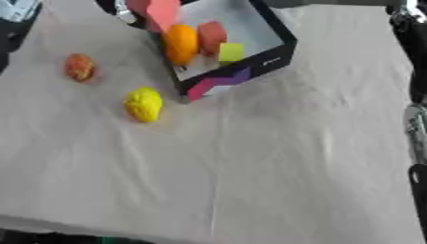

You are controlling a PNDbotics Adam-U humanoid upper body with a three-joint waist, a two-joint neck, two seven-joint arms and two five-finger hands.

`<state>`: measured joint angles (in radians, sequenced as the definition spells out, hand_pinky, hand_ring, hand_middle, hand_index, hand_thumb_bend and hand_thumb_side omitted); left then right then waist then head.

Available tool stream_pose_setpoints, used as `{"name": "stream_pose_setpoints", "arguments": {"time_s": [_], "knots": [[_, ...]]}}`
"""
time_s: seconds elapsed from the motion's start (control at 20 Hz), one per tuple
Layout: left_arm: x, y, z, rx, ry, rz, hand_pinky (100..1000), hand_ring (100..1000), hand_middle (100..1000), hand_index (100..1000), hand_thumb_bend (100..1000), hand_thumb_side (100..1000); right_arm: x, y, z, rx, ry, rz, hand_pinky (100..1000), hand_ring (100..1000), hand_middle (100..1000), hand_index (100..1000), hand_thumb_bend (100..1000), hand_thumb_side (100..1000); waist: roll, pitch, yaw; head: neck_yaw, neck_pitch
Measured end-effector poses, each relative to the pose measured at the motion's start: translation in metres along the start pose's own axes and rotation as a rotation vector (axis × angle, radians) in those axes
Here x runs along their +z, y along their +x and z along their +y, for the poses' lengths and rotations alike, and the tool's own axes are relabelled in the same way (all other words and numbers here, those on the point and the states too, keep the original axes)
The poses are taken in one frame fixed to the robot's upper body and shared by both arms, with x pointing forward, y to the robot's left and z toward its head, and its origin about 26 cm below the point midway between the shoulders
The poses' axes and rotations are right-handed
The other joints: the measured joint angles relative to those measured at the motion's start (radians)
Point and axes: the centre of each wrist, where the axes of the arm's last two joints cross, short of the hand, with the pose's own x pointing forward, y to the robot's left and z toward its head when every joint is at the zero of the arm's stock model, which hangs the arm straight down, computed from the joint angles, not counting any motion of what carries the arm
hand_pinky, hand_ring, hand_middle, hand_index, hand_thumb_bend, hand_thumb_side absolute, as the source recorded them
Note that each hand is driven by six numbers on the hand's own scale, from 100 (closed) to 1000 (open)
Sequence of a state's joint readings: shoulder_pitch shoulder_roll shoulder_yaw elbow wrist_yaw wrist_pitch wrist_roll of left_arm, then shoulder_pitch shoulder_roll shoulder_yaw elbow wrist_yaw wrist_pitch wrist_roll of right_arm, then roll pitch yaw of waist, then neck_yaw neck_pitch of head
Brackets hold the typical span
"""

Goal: Pick up objects on the table and place them in the box.

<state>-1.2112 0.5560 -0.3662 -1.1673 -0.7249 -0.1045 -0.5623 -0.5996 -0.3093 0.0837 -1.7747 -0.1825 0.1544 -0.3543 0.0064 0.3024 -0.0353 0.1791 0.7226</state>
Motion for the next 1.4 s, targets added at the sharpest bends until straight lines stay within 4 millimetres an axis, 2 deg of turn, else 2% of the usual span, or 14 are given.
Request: {"name": "stream_pose_setpoints", "arguments": {"time_s": [0.2,0.45,0.55,0.6,0.75,0.8,1.05,1.4], "knots": [[-0.018,0.003,-0.019,-0.02,0.019,0.02,581,585,534,629,759,100,-0.001,0.002,0.007,-0.014,0.028,-0.004,786,702,672,799,100,372,0.003,0.002,-0.008,0.014,-0.004],[-0.031,0.005,-0.035,-0.028,0.048,0.03,613,625,582,686,797,100,-0.002,0.004,0.013,-0.025,0.05,-0.009,786,702,672,799,100,372,0.003,0.007,-0.015,0.023,-0.004],[-0.033,0.005,-0.038,-0.033,0.059,0.032,672,716,687,776,829,100,-0.002,0.005,0.013,-0.027,0.055,-0.011,786,702,672,799,100,373,0.003,0.007,-0.018,0.026,-0.004],[-0.034,0.006,-0.039,-0.034,0.066,0.032,702,753,736,814,826,100,-0.002,0.005,0.014,-0.027,0.057,-0.01,786,702,672,799,100,375,0.003,0.007,-0.019,0.026,-0.004],[-0.034,0.005,-0.039,-0.03,0.103,0.036,692,748,733,821,785,120,-0.002,0.004,0.015,-0.026,0.065,-0.007,786,702,672,799,100,376,0.004,0.007,-0.019,0.028,-0.004],[-0.033,0.004,-0.038,-0.02,0.122,0.037,675,736,714,809,744,110,-0.002,0.004,0.015,-0.026,0.067,-0.006,786,702,672,799,100,376,0.004,0.007,-0.018,0.028,-0.004],[-0.019,-0.001,-0.018,0.07,0.212,0.027,657,723,694,791,682,100,-0.001,0.004,0.014,-0.025,0.066,-0.003,786,702,673,799,100,376,0.005,0.007,-0.006,0.021,-0.002],[0.03,-0.027,0.021,0.17,0.22,0.044,665,738,709,791,627,152,0.001,0.0,0.008,-0.007,0.047,0.006,786,703,673,799,100,371,0.006,0.006,0.012,-0.02,0.005]]}}
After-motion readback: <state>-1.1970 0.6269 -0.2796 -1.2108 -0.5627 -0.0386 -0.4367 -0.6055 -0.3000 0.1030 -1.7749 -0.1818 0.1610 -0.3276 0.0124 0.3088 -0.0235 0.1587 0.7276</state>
